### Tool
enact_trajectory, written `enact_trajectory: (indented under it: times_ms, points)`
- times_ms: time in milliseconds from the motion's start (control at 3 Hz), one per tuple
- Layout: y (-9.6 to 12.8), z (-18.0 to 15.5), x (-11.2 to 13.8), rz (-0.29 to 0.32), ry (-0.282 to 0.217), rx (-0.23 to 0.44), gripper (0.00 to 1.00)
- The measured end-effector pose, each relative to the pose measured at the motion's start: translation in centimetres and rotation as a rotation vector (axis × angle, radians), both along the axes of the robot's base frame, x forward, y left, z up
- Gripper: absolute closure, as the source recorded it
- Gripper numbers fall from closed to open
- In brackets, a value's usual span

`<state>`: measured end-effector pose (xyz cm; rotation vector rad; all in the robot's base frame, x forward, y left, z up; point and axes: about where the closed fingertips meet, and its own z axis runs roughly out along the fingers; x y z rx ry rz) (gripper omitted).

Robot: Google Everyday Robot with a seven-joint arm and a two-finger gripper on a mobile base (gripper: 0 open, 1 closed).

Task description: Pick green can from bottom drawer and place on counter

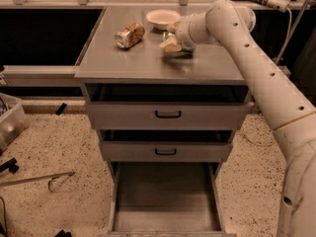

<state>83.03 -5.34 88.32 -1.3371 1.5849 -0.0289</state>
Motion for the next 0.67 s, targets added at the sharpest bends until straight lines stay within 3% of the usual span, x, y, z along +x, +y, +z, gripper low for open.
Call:
enact_trajectory:
  times_ms: [333, 667]
  points:
    - [0.0, 0.0, 0.0, 0.0, 0.0, 0.0, 0.11]
    - [0.01, -0.01, 0.0, 0.0, 0.0, 0.0, 0.0]
